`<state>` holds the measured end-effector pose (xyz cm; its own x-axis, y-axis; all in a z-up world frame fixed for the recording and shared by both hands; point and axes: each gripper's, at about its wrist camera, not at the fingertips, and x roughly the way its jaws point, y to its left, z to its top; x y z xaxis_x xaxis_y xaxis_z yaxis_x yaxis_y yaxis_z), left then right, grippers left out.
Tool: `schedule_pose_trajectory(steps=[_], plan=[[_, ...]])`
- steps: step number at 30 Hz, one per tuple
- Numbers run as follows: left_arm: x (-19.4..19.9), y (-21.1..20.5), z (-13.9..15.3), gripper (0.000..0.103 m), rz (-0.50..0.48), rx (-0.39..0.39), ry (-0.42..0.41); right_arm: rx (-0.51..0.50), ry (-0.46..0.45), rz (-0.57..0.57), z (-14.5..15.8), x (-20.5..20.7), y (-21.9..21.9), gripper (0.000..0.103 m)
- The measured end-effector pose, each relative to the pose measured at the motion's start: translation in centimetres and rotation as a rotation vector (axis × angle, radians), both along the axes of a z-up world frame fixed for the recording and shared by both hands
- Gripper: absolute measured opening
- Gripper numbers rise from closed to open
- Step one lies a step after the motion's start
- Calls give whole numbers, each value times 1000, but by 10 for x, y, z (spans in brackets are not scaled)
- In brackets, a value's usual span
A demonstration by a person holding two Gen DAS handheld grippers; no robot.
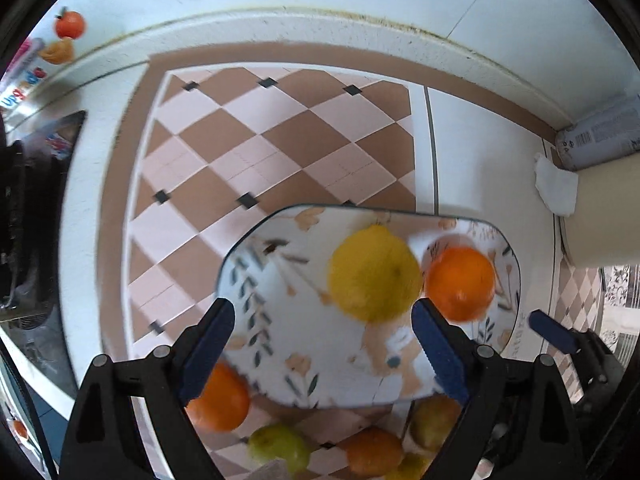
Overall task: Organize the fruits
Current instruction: 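Carry the orange and lemon onto the white plate and open both tools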
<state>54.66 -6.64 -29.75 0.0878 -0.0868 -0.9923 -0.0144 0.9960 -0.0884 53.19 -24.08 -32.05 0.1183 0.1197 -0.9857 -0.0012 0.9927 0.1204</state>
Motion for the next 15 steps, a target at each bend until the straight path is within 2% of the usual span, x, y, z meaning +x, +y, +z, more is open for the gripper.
schedule_pose_trajectory(steps=[5,15], plan=[[-28,14,23,91,-10,66,-74,-12,-18,-38,20,-32,-13,93],[-82,16,71,91,-36,82,-171,-31,-101,-47,73,-86,4,93]])
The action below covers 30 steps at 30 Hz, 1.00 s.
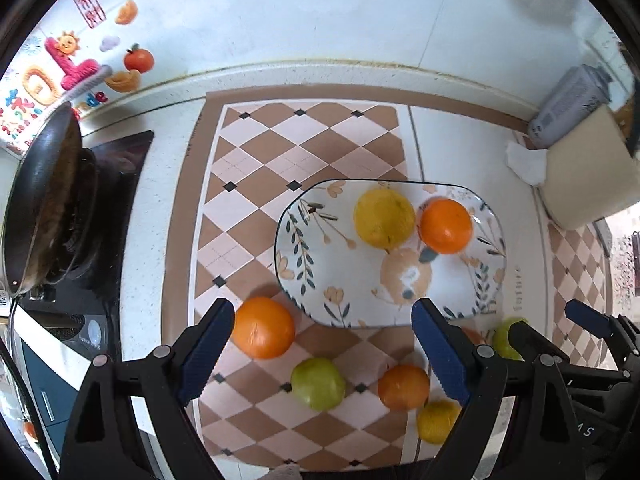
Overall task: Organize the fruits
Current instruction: 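Carry the orange and lemon onto the white plate and open both tools, then grasp the red apple with the right tool while the left tool grasps the green apple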
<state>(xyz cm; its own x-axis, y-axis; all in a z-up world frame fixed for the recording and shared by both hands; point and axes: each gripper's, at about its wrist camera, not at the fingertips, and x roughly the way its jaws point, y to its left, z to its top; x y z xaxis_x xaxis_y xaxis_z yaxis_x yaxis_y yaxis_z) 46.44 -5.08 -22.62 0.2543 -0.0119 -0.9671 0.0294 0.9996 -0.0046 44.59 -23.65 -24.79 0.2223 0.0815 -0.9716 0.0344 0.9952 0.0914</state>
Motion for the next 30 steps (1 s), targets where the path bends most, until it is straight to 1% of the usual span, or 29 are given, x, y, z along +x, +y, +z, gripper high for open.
schedule_pose_trajectory(steps=[5,9,13,17,20,25,30], plan=[[-23,-6,29,91,-35,19,-55,2,-55,5,34,-26,8,93],[-37,-5,50,91,-40,17,-99,18,-86,-6,56,-44,7,93],[-52,-1,71,91,-34,-3,-133,23,-124,-12,80,-62,6,93],[-65,3,86,91,-36,-28,-147,33,-151,-11,98,-77,8,93],[-73,5,93,91,-36,-36,-156,36,-163,-9,107,-86,11,93],[-80,6,100,91,-39,-44,-167,54,-169,-15,113,-91,13,93],[-78,10,95,91,-27,-43,-159,75,-167,-19,111,-88,13,93]])
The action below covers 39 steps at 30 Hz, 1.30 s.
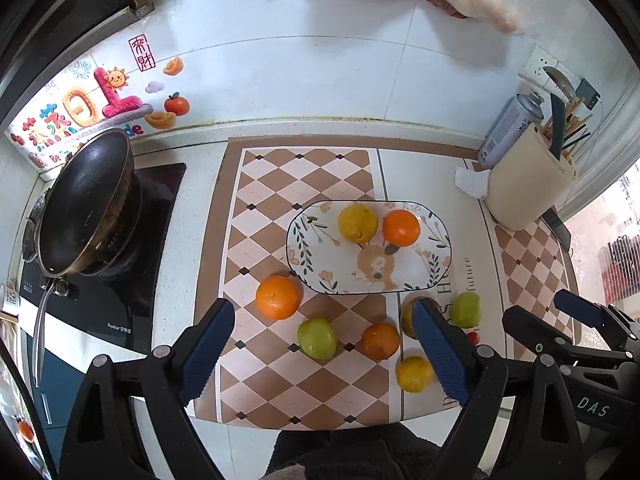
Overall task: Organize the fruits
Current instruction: 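Grasp the red apple with the right tool while the left tool grasps the green apple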
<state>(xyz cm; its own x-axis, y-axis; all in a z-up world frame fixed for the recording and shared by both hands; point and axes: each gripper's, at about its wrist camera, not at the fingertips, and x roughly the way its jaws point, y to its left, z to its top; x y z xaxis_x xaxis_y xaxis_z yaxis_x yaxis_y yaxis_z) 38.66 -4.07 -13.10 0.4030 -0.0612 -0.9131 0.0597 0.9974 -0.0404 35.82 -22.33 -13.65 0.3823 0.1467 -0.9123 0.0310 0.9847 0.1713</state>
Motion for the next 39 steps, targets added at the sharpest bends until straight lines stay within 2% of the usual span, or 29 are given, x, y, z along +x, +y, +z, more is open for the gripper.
schedule_pose_trajectory(steps=[3,4,6,10,13,17,20,23,27,29,31,33,35,39], plan=[[7,3,-9,92,13,15,17,16,16,-18,-9,6,-5,93],[9,4,-12,98,16,20,22,20,27,-24,-14,9,-8,93],[16,7,-25,100,28,45,40,29,55,-40,-28,16,-15,93],[28,12,-56,100,45,68,95,51,141,-67,-72,33,-27,93],[39,13,-90,100,40,68,170,50,218,-72,-115,47,-30,93],[49,11,-135,99,28,50,279,81,315,-76,-168,60,-30,92],[53,8,-164,98,22,40,354,99,365,-86,-195,63,-31,91],[55,7,-192,94,27,-1,441,114,393,-85,-209,67,-28,91],[54,9,-216,92,54,-67,511,115,425,-77,-222,72,-24,89],[52,10,-225,80,63,-94,531,115,439,-71,-229,74,-22,86],[51,9,-234,61,67,-103,556,113,450,-65,-233,76,-20,86],[49,7,-238,52,56,-85,549,116,447,-52,-235,77,-16,83],[47,5,-238,52,42,-75,534,109,449,-43,-238,77,-12,77],[48,4,-240,52,46,-72,545,105,472,-40,-250,76,-9,73]])
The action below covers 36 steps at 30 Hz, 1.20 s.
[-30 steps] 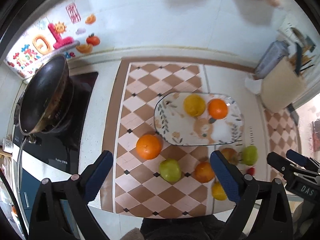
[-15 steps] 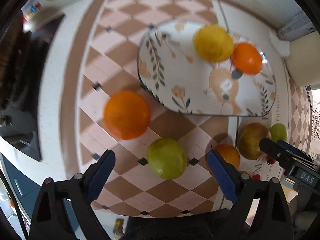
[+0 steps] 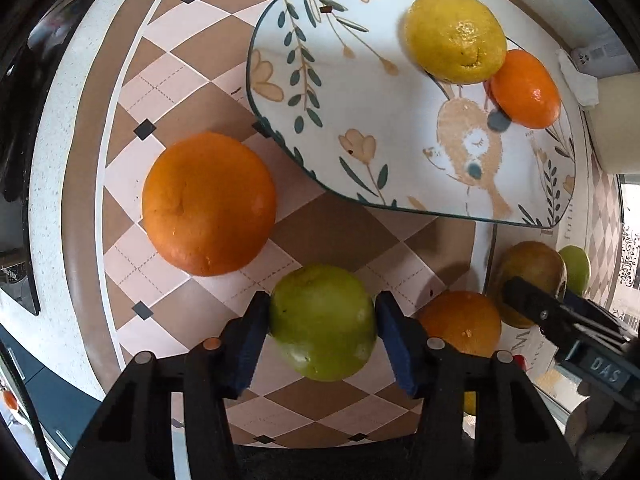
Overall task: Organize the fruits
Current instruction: 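Grasp the red apple with the right tool while the left tool grasps the green apple, then lower both apples onto the white plate and open both tools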
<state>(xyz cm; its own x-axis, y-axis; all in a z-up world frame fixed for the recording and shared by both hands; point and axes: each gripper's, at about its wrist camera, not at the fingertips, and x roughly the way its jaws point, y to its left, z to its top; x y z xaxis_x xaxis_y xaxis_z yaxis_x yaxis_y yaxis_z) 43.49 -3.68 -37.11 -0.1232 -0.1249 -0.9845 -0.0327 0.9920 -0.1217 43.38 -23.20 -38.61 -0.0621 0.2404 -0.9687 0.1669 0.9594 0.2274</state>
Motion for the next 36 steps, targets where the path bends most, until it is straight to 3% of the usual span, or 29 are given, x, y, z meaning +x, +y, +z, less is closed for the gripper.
schedule_pose_trajectory(steps=[4,11,16,21,27,36], plan=[[4,5,-14,52,10,-14,38,12,8,-10,-8,-2,1,72],[-3,-1,-11,51,4,-6,-15,-4,-16,20,-3,-2,4,69],[-6,-7,12,51,-34,-6,-60,-43,-43,61,3,-6,13,69],[-5,-13,53,51,-53,-51,-116,-11,-90,45,27,-10,13,69],[46,-20,90,51,-78,-95,-173,-8,-169,28,59,19,11,69],[137,1,45,51,-95,-30,-97,-111,-145,70,31,75,15,69]])
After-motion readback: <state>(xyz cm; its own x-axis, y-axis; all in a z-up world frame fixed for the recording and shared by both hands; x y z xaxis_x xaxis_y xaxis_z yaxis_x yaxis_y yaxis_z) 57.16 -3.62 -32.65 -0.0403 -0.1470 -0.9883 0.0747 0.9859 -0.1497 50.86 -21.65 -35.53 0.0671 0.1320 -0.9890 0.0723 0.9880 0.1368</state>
